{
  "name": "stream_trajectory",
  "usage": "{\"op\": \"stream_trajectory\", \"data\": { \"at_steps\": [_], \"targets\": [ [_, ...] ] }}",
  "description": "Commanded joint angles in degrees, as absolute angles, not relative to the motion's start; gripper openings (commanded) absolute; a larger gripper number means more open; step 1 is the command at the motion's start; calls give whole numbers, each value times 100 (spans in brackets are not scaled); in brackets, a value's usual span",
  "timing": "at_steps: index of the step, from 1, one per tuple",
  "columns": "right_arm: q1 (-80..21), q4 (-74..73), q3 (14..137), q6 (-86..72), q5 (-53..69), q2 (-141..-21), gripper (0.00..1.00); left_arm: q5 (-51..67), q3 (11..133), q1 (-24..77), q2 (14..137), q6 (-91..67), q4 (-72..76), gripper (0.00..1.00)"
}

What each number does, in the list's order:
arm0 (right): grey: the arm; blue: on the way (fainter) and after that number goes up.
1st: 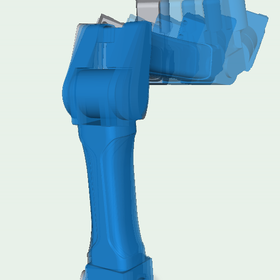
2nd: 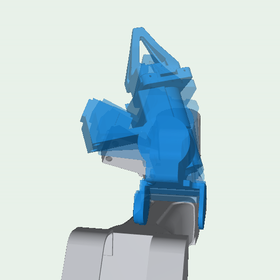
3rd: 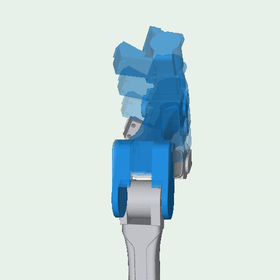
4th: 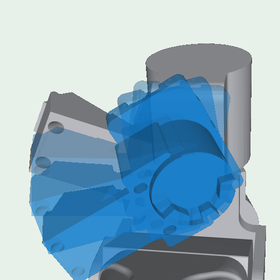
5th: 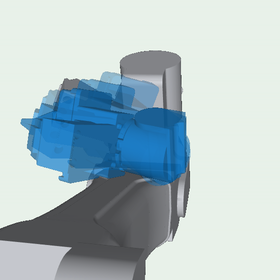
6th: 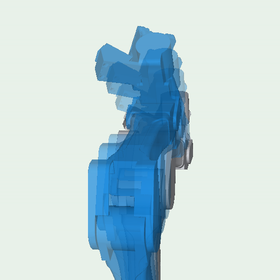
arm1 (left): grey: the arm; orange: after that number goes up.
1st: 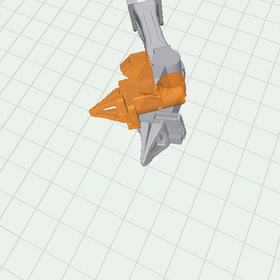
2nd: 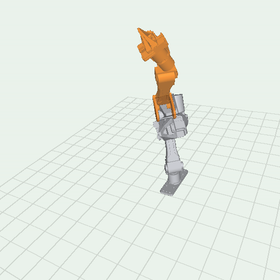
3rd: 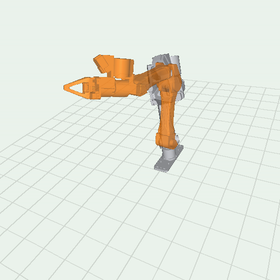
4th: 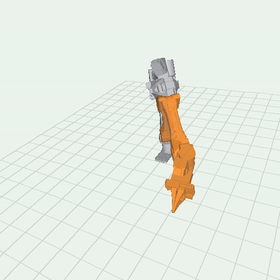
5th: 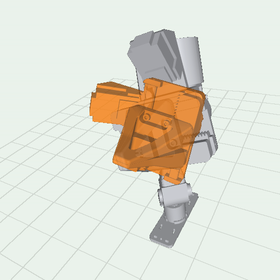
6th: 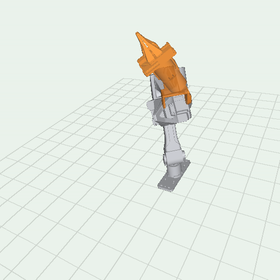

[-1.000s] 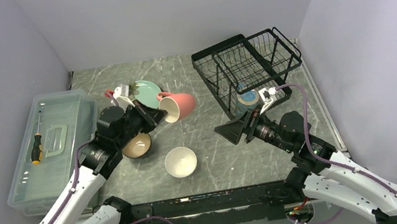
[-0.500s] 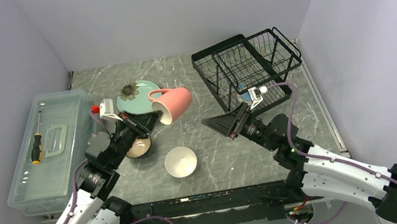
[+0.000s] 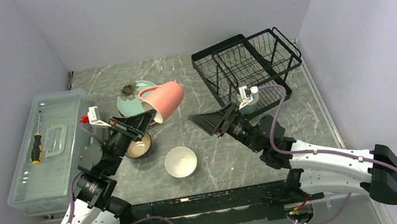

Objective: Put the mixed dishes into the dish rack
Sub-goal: Pick up the cup at the center of the board.

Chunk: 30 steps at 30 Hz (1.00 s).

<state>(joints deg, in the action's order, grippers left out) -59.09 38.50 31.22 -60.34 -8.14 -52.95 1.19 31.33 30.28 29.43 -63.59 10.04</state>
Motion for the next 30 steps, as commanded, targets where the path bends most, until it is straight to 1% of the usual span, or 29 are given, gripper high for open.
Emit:
{"op": "stream_trajectory", "data": {
  "at_steps": [1,4,11,18,30],
  "targets": [
    [-5959,4586,3622,-5694,-1061,-5512,100,18,3244,3006,2692,-6989,1838,0],
    [-5968,4844,3732,-5647,-1068,-5739,100,-139,3093,3005,2610,-7231,1953,0],
    [-5977,5028,4145,-5556,-1041,-6254,100,-55,2955,3006,2588,-7421,2267,0],
    [-5976,4660,4521,-5442,-1090,-6492,100,-53,3030,3006,2534,-7579,2118,0],
    [-5977,4831,4846,-5526,-1073,-7098,100,118,3079,3006,2636,-7686,2345,0]
  ]
}}
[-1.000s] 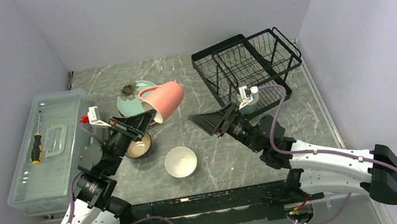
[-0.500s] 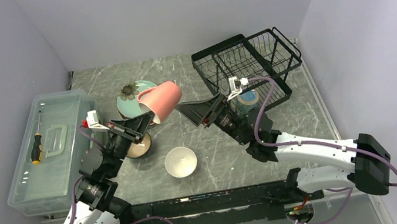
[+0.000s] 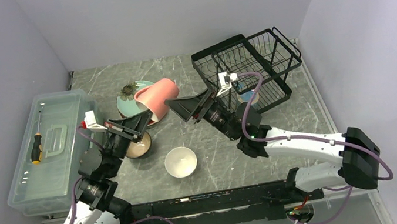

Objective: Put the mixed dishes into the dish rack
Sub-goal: Pick up the cup at the center of the board, then move the dish rack to the center of the board.

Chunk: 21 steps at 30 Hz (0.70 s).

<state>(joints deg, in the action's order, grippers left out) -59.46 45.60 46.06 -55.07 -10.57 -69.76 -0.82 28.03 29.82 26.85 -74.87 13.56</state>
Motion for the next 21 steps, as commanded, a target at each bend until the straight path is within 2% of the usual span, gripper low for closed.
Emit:
{"op": "stream_trajectory", "data": {
  "at_steps": [1,13,21],
  "targets": [
    [-5977,4874,4843,-5535,-1087,-7124,100,140,3089,3006,2637,-7682,2358,0],
    [-5977,4832,5182,-5367,-1035,-7421,100,462,2999,3006,2668,-7688,2606,0],
    [-5970,5033,5458,-5154,-590,-7741,100,755,3032,3006,2666,-7539,2719,0]
  ]
}}
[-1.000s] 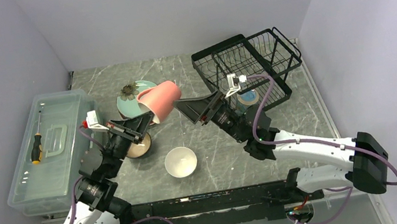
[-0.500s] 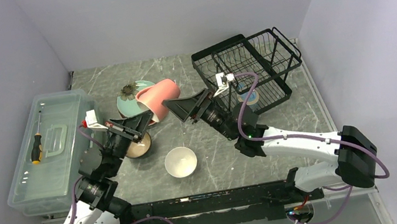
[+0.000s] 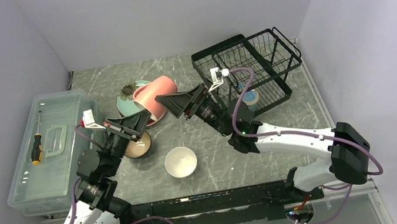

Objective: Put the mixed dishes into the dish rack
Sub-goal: Move the dish rack to the center of the board.

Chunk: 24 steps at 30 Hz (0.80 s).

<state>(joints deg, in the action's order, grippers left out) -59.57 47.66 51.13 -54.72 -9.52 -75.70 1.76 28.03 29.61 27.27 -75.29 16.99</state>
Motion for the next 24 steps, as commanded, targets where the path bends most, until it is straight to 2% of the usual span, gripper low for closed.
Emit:
{"op": "stream_trajectory", "data": {
  "at_steps": [1,12,24],
  "targets": [
    [-5968,4972,5517,-5094,-525,-7774,100,841,3026,3006,2711,-7521,2791,0],
    [-5951,4981,5632,-4829,213,-7897,100,1643,2863,3006,3396,-7327,4266,0],
    [-5941,5170,5129,-4537,489,-7269,100,2052,2784,3004,3908,-7297,5404,0]
  ]
}}
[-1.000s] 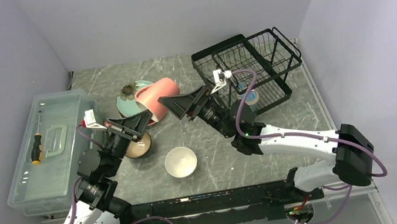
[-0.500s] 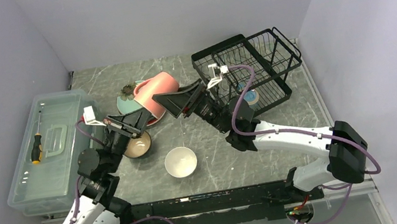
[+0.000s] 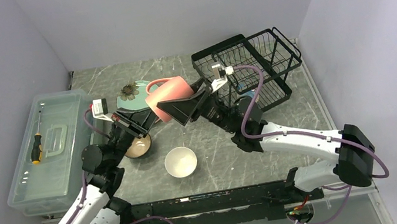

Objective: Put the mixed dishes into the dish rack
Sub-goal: Move the dish rack to the center of the board.

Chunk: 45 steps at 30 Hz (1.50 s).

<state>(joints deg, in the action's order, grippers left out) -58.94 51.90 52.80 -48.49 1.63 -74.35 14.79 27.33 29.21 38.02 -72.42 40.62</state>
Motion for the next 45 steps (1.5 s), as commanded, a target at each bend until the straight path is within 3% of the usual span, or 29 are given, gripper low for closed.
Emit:
{"op": "stream_trajectory", "data": {
  "at_steps": [1,9,21,45],
  "targets": [
    [-5941,5219,5098,-4543,510,-7239,100,2048,2739,3003,3957,-7339,5545,0],
    [-5950,6094,4664,-4649,576,-7089,100,2026,2575,3006,4249,-7522,6392,0],
    [-5948,7037,3992,-4643,354,-6768,100,1945,2568,3006,4030,-7489,6291,0],
    [-5948,7077,4618,-4696,639,-7102,100,2391,2627,3006,4306,-7614,6706,0]
  ]
}}
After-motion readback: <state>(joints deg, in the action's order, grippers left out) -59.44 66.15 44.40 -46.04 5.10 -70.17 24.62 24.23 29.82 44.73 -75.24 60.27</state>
